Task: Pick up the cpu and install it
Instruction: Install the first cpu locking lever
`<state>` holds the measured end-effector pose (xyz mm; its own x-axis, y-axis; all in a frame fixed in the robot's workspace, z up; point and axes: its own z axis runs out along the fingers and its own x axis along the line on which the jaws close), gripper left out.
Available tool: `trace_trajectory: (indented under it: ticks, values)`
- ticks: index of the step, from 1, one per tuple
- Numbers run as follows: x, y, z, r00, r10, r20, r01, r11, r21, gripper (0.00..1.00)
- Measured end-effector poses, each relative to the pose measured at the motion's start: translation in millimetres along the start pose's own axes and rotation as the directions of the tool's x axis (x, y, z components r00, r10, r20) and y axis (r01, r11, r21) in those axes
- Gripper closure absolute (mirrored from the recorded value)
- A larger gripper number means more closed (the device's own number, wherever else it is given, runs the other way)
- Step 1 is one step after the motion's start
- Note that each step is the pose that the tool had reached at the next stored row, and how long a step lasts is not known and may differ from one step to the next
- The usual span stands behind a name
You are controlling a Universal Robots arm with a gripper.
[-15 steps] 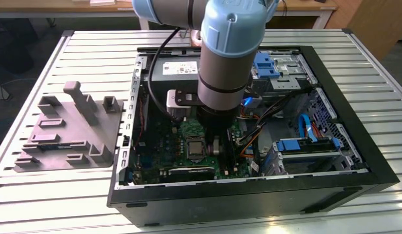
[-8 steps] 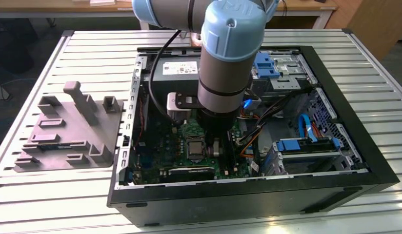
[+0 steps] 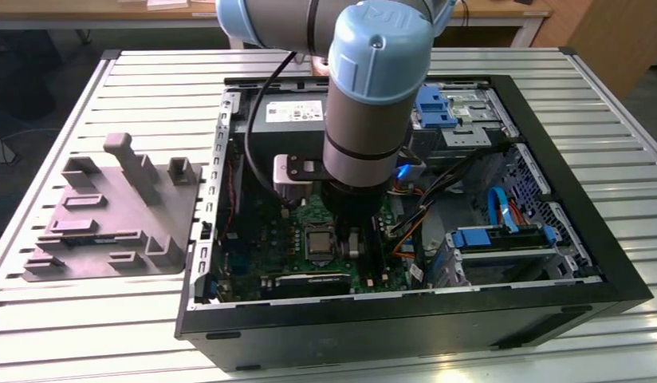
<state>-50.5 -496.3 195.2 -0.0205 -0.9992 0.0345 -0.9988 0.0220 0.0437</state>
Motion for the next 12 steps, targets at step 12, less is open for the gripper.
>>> trace_trajectory:
  ticks: [12]
  values:
    - [0.0,-0.2,5.4,1.0000,-0.003,-0.0003,0.003,1.0000,0.0000,0.89]
